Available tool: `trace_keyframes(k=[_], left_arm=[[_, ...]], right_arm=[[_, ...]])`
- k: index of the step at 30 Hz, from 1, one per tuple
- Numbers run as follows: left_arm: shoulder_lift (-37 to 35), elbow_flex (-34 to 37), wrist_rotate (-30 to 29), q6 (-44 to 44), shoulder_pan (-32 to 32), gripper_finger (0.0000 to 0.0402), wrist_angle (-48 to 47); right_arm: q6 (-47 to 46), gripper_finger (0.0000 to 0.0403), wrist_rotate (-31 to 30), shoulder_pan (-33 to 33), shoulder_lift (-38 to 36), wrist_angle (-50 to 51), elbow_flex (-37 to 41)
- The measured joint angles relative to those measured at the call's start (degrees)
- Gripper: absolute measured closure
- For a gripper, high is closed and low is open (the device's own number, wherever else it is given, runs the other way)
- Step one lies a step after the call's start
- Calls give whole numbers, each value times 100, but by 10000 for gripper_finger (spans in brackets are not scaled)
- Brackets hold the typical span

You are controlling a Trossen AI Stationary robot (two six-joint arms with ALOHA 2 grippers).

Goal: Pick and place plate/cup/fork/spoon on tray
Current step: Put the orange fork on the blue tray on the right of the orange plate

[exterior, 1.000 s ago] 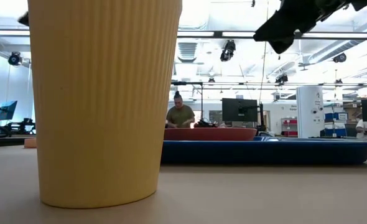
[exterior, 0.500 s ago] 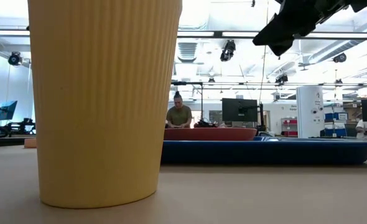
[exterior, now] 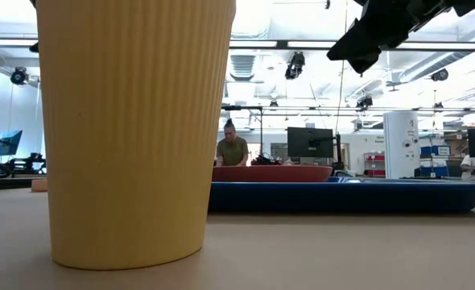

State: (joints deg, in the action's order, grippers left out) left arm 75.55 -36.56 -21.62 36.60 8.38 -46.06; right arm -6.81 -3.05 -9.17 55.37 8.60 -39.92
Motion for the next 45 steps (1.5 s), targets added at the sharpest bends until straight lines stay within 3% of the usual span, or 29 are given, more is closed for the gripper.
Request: trace_keyframes(k=[13, 23, 34, 45], left_arm=[[4, 324, -7, 20, 18, 281, 111], [4, 367, -13, 52, 18, 382, 218], [-30, 344, -177, 48, -114, 382, 191], [-66, -143, -427, 15, -770, 382, -25]], right_arm=[[-23, 365, 1, 0, 0, -3, 26], [-82, 365, 0, 2, 0, -37, 85], [-140, 365, 0, 2, 0, -37, 85], [-64, 365, -334, -266, -117, -437, 327]])
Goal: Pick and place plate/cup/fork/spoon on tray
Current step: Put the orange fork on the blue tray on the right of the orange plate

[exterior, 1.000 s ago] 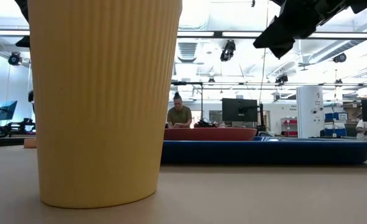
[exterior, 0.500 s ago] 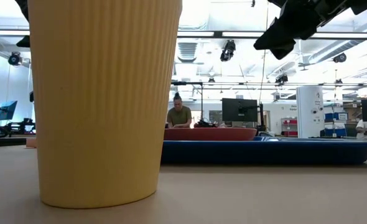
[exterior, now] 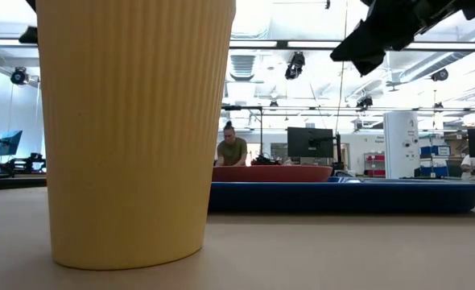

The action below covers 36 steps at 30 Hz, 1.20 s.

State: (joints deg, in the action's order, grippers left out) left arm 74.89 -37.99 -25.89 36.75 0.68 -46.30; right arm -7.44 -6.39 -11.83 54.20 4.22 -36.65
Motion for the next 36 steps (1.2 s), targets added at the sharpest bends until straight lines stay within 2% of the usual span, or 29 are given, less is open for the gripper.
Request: trace_keyframes(k=[8, 16, 19, 28, 36], left_arm=[[-2, -655, -431, -24, -919, 382, -123], [-2, -1123, -1308, -339, -1604, 382, -39], [-4, -1183, -1529, -624, -1747, 382, 254], [-4, -1186, -1654, -1990, -1844, 382, 2100], [332, -1435, -1668, -2215, -1864, 382, 2384]], right_arm=[[84, 365, -7, -206, -489, -978, 622], [83, 365, -24, -206, -1009, -1551, 1186], [95, 365, -22, -206, -1091, -1718, 1302], [156, 365, -18, -206, -1102, -2039, 1490], [313, 365, -9, -204, -1172, -2782, 1946]])
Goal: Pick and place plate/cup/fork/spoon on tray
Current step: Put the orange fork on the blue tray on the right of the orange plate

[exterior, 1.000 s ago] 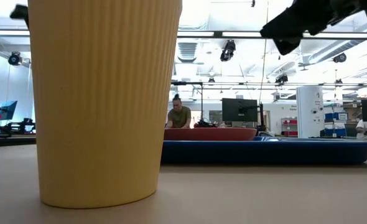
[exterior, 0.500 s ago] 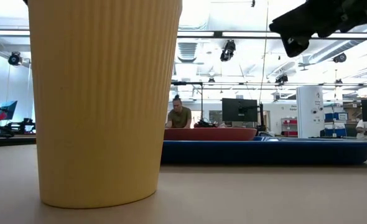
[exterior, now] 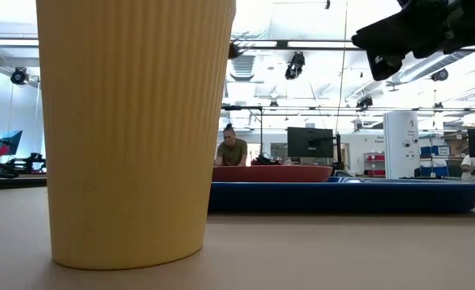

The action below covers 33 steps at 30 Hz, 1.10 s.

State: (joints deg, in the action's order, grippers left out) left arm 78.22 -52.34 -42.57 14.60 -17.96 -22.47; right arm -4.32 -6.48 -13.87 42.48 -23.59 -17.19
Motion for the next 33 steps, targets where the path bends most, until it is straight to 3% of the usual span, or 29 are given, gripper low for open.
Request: trace_keyframes(k=[8, 19, 33], left_arm=[[873, -740, 4, -202, -13, 382, -223], [1496, -1208, 26, -824, -118, 382, -258], [2183, -1603, 28, -1379, -129, 382, -763]], right_arm=[[68, 365, -2, 0, -491, -198, 289], [31, 365, -4, 0, -1058, -167, 547], [26, 365, -11, 0, -1158, -57, 553]])
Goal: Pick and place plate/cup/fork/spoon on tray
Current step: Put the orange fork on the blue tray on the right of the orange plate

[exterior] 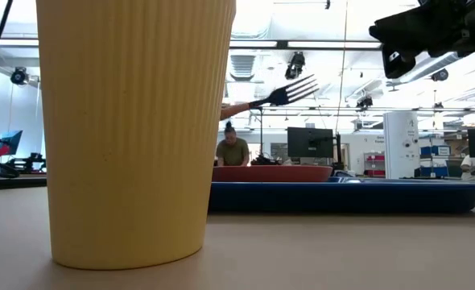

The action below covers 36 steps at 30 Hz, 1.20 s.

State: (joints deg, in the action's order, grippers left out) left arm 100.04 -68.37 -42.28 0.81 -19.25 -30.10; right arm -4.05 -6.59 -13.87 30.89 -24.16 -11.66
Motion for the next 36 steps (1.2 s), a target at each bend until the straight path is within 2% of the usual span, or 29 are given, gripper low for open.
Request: trace_keyframes(k=[15, 20, 25, 36], left_arm=[[556, -449, 159, -417, -83, 382, -207], [558, -394, 177, -417, -74, 382, -212], [556, -350, 523, -287, -74, 361, -158], [549, -215, 550, -115, -17, 353, 42]], right_arm=[[-39, 365, -98, 2, -2, 40, 0], [-42, 365, -98, 2, -2, 50, 0], [-38, 365, -98, 2, -1, 81, 0], [-35, 365, -98, 2, -4, 79, 0]])
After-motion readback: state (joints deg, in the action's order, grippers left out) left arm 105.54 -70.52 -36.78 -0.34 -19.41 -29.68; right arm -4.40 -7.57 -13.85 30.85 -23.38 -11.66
